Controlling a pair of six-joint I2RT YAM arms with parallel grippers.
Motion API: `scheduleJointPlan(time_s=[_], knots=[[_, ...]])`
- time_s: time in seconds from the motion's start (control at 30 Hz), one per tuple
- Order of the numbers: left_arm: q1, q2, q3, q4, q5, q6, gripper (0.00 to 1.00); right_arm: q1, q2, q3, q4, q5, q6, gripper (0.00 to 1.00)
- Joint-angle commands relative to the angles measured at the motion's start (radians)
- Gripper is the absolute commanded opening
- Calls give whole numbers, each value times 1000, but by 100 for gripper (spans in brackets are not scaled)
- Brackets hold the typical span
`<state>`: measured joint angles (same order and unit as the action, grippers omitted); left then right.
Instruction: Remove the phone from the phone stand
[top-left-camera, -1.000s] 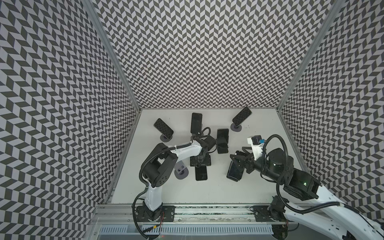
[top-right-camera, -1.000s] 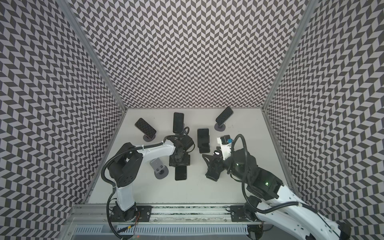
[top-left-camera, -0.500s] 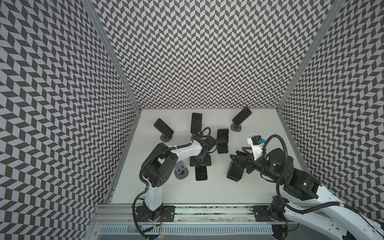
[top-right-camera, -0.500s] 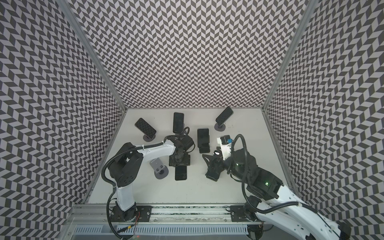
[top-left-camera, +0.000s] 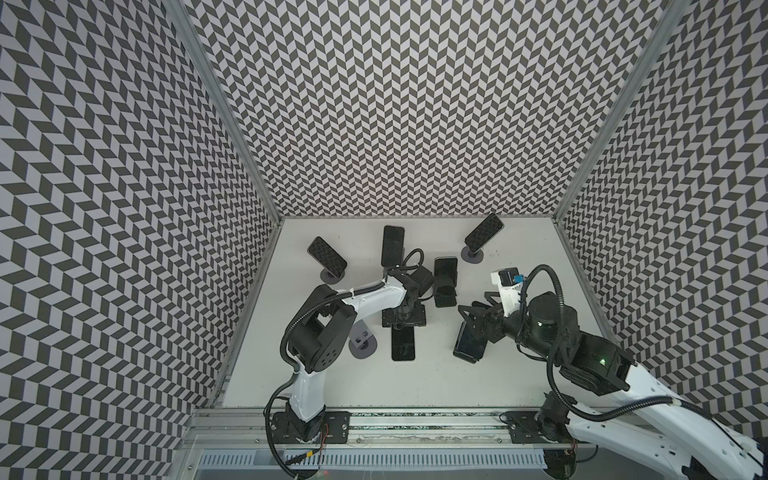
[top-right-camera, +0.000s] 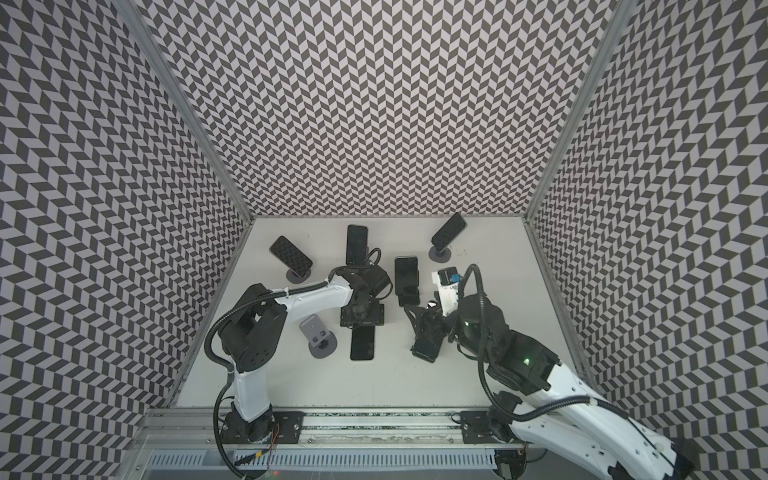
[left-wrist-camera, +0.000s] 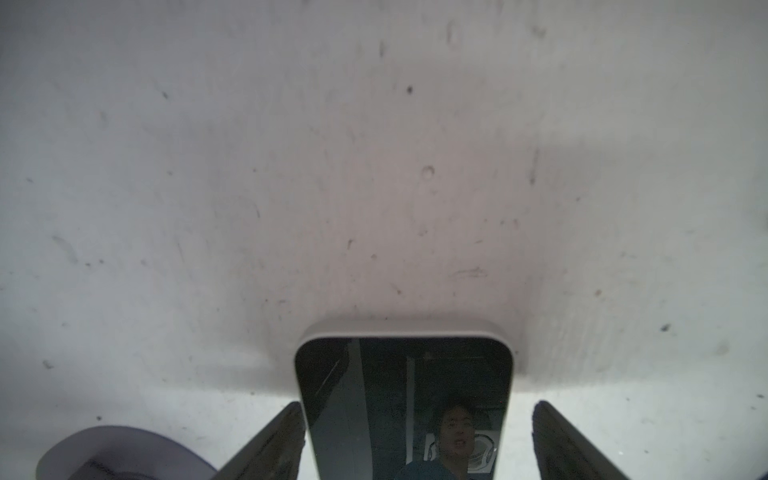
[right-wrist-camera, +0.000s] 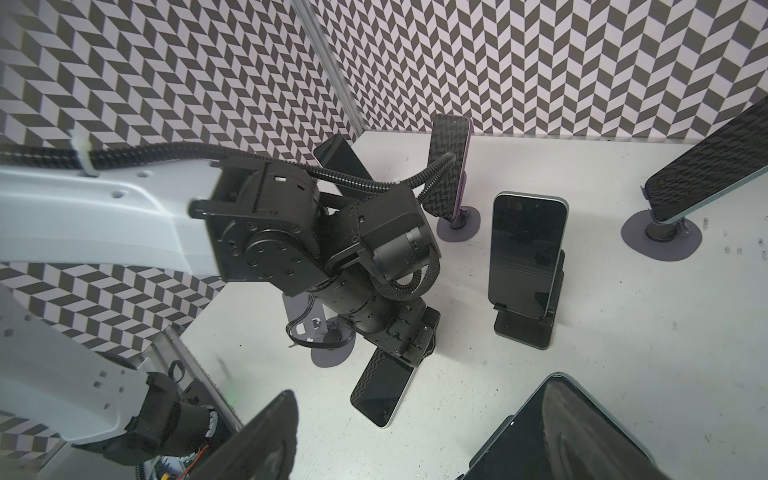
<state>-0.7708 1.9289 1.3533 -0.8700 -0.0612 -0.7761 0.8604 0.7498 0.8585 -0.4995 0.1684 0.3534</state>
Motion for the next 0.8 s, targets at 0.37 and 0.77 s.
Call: scheduleJointPlan(time_s=[0.37, 0.77], knots=[[-14, -278, 34, 68, -161, 102, 86, -4, 113, 161, -81, 177, 170, 84], [-29, -585, -175, 403, -159, 429, 86, -4, 259, 242, -163, 160, 266, 81]])
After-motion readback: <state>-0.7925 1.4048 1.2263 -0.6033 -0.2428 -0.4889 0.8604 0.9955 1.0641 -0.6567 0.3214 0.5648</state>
